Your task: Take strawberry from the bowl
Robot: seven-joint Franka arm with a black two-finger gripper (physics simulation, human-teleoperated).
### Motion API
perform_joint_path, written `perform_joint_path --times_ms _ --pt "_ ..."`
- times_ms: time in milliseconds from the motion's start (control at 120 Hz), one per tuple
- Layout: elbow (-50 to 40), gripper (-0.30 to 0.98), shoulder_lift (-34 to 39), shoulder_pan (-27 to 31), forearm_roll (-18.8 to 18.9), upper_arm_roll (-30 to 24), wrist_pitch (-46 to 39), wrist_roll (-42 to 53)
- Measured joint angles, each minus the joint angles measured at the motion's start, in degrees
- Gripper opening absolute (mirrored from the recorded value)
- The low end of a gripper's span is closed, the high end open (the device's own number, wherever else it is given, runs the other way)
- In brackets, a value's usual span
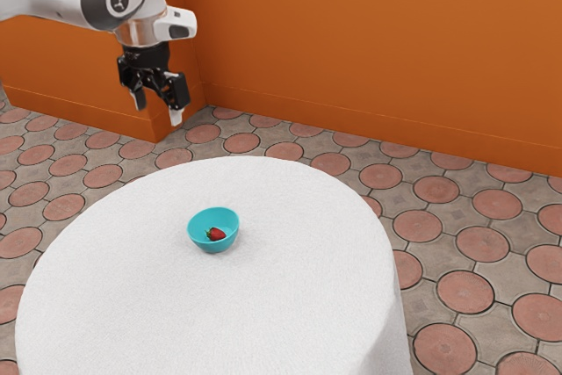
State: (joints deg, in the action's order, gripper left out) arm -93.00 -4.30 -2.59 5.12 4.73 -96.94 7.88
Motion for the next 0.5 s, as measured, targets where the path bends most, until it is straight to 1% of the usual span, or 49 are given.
perform_joint_path --times_ms 333,433,500 --pt "0.5 0.69 -1.1 0.1 0.0 -0.3 0.2 -1.2" --pt "0.5 0.69 -3.7 -0.3 0.1 -0.6 -0.7 2.6" --pt "0.2 0.69 -5.1 -0.5 0.0 -0.7 -2.9 8.6"
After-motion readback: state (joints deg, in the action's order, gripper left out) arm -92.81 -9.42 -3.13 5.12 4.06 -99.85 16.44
